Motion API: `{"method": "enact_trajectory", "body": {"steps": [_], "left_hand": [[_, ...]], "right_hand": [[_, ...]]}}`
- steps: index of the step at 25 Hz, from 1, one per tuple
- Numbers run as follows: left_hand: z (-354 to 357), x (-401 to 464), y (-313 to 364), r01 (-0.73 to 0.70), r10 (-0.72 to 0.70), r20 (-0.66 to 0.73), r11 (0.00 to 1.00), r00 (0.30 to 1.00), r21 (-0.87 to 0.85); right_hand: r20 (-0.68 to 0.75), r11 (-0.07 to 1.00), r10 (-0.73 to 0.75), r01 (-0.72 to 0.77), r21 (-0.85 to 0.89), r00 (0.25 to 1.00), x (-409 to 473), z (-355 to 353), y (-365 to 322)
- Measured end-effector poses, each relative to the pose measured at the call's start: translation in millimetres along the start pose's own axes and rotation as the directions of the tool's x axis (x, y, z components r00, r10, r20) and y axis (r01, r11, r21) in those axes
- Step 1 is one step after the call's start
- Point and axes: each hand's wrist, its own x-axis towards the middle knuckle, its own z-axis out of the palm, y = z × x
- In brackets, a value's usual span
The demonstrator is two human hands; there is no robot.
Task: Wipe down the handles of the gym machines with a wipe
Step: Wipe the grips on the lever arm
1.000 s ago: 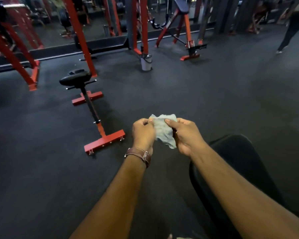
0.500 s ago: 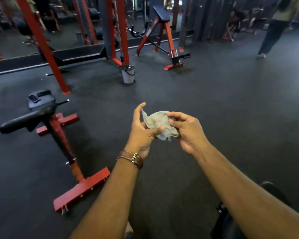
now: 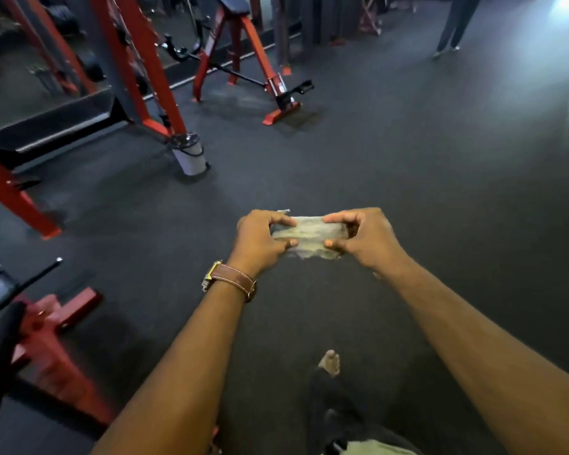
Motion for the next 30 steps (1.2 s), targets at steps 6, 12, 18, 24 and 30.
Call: {"method": "enact_trajectory", "body": {"steps": [6, 12, 18, 24, 30], "left_hand": [[-9.5, 210.4, -70.2, -0.082, 0.082, -0.059, 0.997, 0.995, -0.008], [-37.4, 398.6, -116.5, -0.092, 0.144, 0.195, 0.963, 0.97, -0.254], [-69.4, 643.2, -194.2, -0.032, 0.013, 0.167, 0.993, 0.986, 0.113], [-113.3, 884.2, -243.5, 0.337, -0.306, 0.157, 0.727, 0.939, -0.598], [-108.0, 1085.3, -303.3, 0.341, -0.292, 0.196, 0.624, 0.936, -0.703]], "right_hand": [[0.209, 0.995, -0.013, 0.033, -0.093, 0.978, 234.9, 32.9, 5.3], [0.279, 0.996, 0.042, -0.061, 0.058, 0.959, 480.1, 76.4, -6.9], [0.192, 0.983, -0.179, 0.183, -0.003, 0.965, 708.7, 149.9, -12.5], [-0.013, 0.86, -0.484, 0.473, -0.194, 0.875, 911.0, 227.6, -30.0], [-0.312, 0.955, -0.292, 0.296, -0.036, 0.904, 1110.7, 258.2, -19.4]]}}
